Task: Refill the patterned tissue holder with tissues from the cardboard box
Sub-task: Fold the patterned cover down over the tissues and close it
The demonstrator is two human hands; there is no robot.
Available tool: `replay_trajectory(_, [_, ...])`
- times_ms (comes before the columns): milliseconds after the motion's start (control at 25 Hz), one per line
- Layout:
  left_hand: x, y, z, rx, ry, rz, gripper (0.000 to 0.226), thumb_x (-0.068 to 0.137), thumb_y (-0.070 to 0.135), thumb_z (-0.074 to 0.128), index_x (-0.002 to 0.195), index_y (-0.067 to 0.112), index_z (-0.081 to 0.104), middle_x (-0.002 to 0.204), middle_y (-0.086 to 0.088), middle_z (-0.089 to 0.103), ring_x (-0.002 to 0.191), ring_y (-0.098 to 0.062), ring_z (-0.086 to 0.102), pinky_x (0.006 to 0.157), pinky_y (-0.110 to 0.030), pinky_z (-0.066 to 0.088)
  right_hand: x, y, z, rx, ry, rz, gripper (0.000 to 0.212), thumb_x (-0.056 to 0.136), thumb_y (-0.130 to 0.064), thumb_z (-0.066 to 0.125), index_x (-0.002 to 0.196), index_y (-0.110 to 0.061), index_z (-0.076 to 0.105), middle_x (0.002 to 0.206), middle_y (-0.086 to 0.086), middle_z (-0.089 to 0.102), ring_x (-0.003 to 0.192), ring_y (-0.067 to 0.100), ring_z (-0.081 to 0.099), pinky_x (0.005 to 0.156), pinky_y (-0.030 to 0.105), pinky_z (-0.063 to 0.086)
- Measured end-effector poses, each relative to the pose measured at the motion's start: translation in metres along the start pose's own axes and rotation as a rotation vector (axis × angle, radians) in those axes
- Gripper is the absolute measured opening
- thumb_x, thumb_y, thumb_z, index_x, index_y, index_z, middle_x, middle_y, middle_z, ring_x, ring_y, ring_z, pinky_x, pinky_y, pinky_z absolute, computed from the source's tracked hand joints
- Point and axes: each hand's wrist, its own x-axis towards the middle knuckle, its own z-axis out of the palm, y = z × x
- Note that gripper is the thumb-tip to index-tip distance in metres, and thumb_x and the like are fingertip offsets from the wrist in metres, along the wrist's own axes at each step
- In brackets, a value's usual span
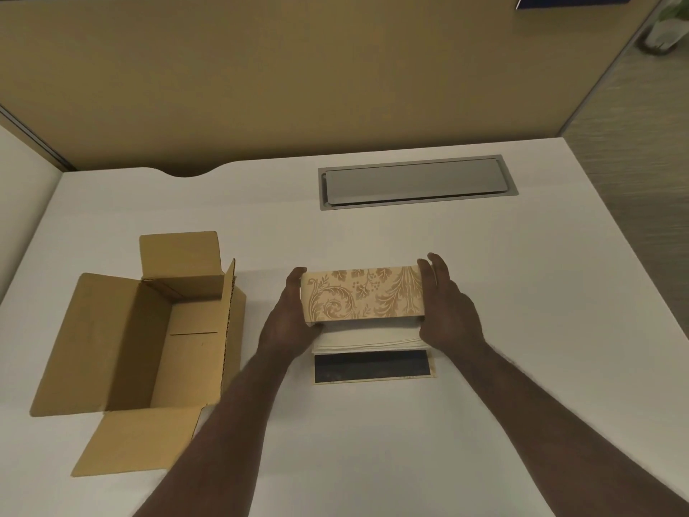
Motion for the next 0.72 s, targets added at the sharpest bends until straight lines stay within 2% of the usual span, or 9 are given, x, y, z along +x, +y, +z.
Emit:
replay_trajectory(80, [-0.004,-0.001,0.004,0.006,0.021,-0.016,0.1,0.068,0.023,0.082,0.138,0.042,0.012,0.124,0.006,0.061,0.101,-0.015,0.066,0.066,-0.032,0.06,-0.006,0.0,0.003,0.013,0.037,-0.023,0.107,0.056,-0.001,0.075,0.151,-0.012,0.028,0.16,0.014,0.027,0.075,0.026,0.062,0.052,0.028,0.042])
replay_trajectory(160, [-0.007,-0.001,0.006,0.003,0.015,-0.007,0.106,0.067,0.026,0.082,0.141,0.042,0.008,0.126,0.007,0.059,0.104,-0.016,0.065,0.071,-0.035,0.062,-0.007,-0.001,0.004,0.015,0.066,-0.029,0.109,0.053,0.0,0.076,0.15,-0.016,0.03,0.156,0.014,0.034,0.07,0.026,0.062,0.051,0.028,0.042])
replay_trajectory(320, [-0.007,0.0,0.005,-0.018,-0.006,0.028,0.118,0.064,0.033,0.084,0.146,0.038,0.001,0.13,0.009,0.059,0.107,-0.011,0.062,0.077,-0.029,0.056,-0.004,-0.003,0.003,0.012,0.046,-0.013,0.113,0.055,-0.002,0.078,0.151,-0.023,0.023,0.158,0.008,0.027,0.076,0.024,0.062,0.054,0.026,0.039])
replay_trajectory(480, [-0.011,0.001,0.008,0.019,0.034,0.015,0.12,0.067,0.029,0.084,0.148,0.037,-0.004,0.13,0.008,0.06,0.106,-0.014,0.064,0.078,-0.037,0.059,-0.001,0.005,0.001,0.049,0.011,-0.059,0.106,0.064,-0.008,0.075,0.152,-0.026,0.019,0.162,0.003,0.018,0.073,0.023,0.064,0.053,0.025,0.04])
replay_trajectory(560, [-0.009,0.001,0.009,0.021,0.036,0.025,0.12,0.068,0.03,0.084,0.149,0.037,-0.005,0.129,0.008,0.06,0.103,-0.012,0.065,0.074,-0.033,0.059,0.002,0.01,-0.003,0.102,-0.009,-0.104,0.104,0.067,-0.022,0.078,0.153,-0.025,0.019,0.164,0.002,0.014,0.078,0.024,0.068,0.053,0.026,0.046])
replay_trajectory(640, [-0.008,0.003,0.008,0.015,0.03,0.023,0.12,0.067,0.03,0.084,0.148,0.039,-0.004,0.128,0.009,0.061,0.099,-0.01,0.064,0.068,-0.027,0.056,0.003,0.014,-0.007,0.119,-0.025,-0.149,0.112,0.065,-0.034,0.083,0.154,-0.023,0.017,0.165,0.003,0.011,0.088,0.023,0.07,0.058,0.03,0.054])
replay_trajectory(720, [-0.007,0.003,0.008,0.008,0.023,0.023,0.119,0.065,0.03,0.085,0.146,0.041,-0.002,0.125,0.011,0.061,0.093,-0.005,0.06,0.062,-0.018,0.049,0.001,0.013,-0.006,0.121,-0.038,-0.144,0.12,0.062,-0.035,0.087,0.155,-0.023,0.012,0.165,0.003,0.008,0.095,0.023,0.069,0.062,0.031,0.056])
